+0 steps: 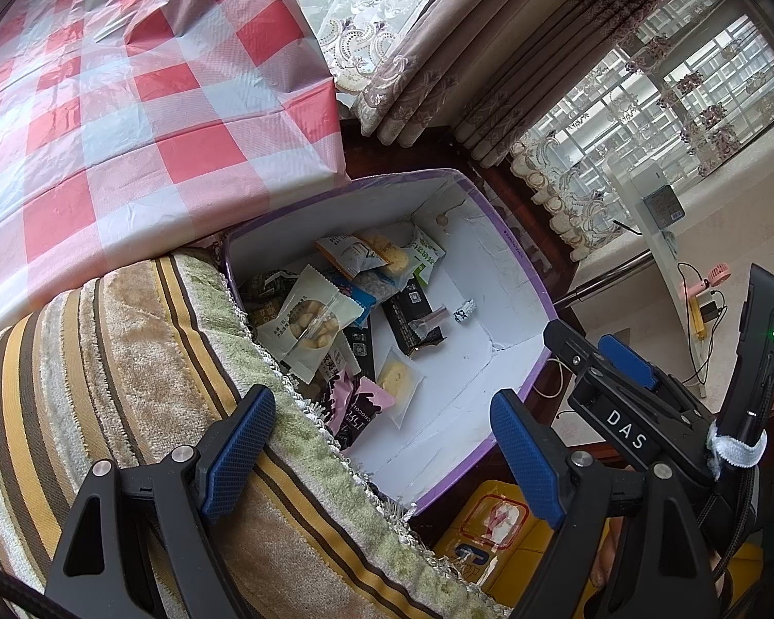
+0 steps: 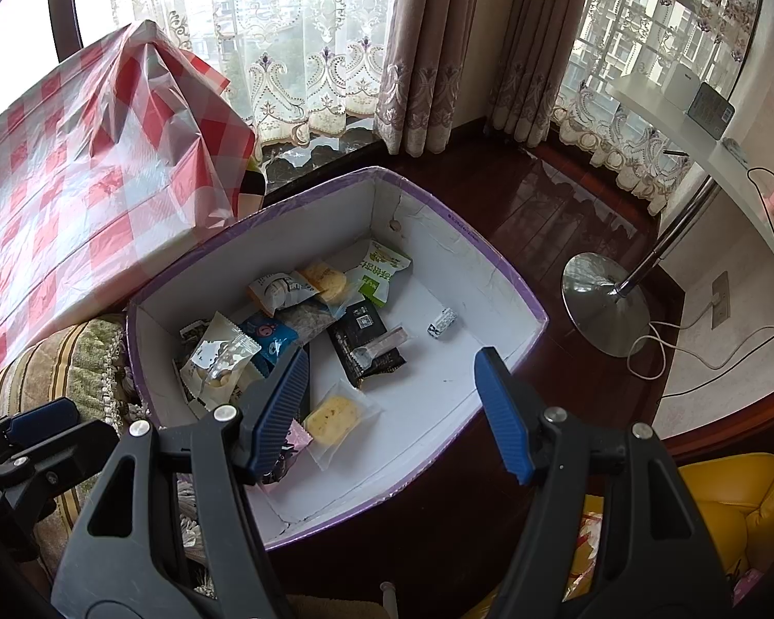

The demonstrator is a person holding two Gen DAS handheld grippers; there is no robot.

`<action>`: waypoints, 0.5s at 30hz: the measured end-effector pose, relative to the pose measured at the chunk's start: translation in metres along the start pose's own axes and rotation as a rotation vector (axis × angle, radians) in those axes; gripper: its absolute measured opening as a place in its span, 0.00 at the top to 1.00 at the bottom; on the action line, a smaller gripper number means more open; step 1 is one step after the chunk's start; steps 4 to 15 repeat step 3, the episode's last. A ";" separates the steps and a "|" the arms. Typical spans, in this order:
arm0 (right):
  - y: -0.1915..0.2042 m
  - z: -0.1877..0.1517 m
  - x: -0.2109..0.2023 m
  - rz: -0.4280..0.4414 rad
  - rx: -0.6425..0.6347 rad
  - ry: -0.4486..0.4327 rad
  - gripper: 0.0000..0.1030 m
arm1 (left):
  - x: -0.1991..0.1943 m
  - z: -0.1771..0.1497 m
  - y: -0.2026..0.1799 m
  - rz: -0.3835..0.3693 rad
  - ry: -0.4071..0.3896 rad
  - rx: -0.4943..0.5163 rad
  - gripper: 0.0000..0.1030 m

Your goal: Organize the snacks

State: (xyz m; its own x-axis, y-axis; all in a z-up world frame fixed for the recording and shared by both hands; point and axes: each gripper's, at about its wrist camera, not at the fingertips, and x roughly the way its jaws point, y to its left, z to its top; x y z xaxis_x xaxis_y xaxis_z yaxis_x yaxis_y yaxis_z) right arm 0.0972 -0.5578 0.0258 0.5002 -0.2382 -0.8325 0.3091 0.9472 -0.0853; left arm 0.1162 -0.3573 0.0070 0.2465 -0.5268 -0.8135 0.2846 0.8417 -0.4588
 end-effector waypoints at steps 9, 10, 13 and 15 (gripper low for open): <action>-0.001 0.000 0.000 0.002 -0.003 -0.001 0.32 | 0.000 0.001 -0.003 0.003 -0.001 0.013 0.15; -0.001 0.000 0.000 0.002 -0.003 -0.001 0.32 | 0.000 0.001 -0.003 0.003 -0.001 0.013 0.15; -0.001 0.000 0.000 0.002 -0.003 -0.001 0.32 | 0.000 0.001 -0.003 0.003 -0.001 0.013 0.15; -0.001 0.000 0.000 0.002 -0.003 -0.001 0.32 | 0.000 0.001 -0.003 0.003 -0.001 0.013 0.15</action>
